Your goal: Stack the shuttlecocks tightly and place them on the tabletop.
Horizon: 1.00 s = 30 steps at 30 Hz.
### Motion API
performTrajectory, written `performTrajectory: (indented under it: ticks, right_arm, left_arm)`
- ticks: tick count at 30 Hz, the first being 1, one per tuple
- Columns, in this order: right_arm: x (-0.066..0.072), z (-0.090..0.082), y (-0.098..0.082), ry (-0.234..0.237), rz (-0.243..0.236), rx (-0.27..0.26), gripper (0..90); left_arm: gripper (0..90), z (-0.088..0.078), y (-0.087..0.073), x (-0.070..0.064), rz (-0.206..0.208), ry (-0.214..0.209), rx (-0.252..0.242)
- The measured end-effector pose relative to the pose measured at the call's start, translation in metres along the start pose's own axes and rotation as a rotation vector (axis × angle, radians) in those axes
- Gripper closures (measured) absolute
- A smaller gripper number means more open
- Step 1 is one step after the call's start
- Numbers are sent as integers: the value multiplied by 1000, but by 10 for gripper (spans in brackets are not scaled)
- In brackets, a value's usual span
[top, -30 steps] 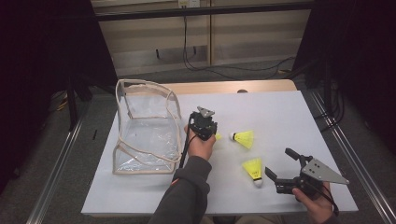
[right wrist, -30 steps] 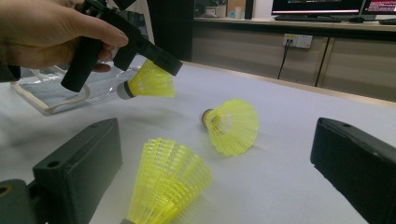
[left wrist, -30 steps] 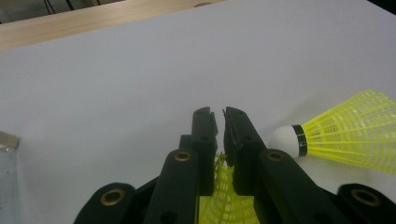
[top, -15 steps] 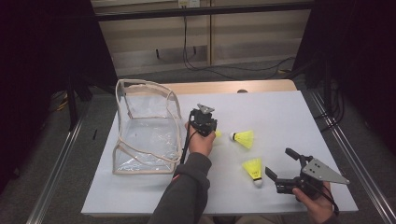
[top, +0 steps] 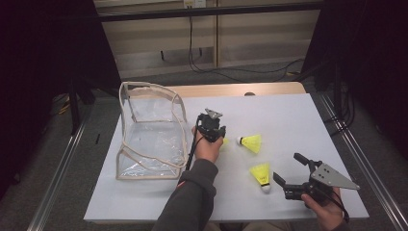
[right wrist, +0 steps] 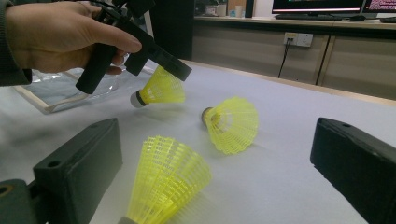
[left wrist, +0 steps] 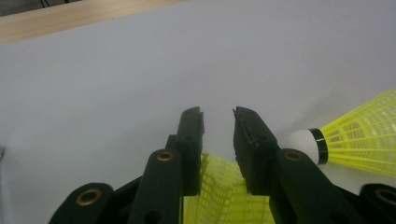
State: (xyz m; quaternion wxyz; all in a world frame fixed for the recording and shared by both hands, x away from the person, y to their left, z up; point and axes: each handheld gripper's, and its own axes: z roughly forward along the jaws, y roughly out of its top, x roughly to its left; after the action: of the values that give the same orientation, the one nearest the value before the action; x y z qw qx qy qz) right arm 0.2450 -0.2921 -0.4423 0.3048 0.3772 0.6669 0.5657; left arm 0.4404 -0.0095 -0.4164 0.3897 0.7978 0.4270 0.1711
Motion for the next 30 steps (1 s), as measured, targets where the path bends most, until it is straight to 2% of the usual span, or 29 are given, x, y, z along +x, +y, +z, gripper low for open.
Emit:
performTrajectory:
  ticks: [9, 14, 17, 25, 30]
  right_arm:
    - [0, 0, 0, 2, -2, 1, 16]
    - [0, 0, 0, 2, -3, -1, 16]
    - [0, 0, 0, 3, -1, 0, 16]
    - [1, 0, 0, 4, -5, 2, 16]
    - [1, 0, 0, 4, -8, 2, 16]
  left_arm:
    - [683, -2, -1, -3, 10, -11, 25]
    - [628, -3, -1, -6, 10, -7, 38]
    - [612, -4, -2, -7, -5, -11, 37]
    - [539, -7, -3, -10, -16, -20, 48]
    - [494, -9, -3, -10, -31, -10, 53]
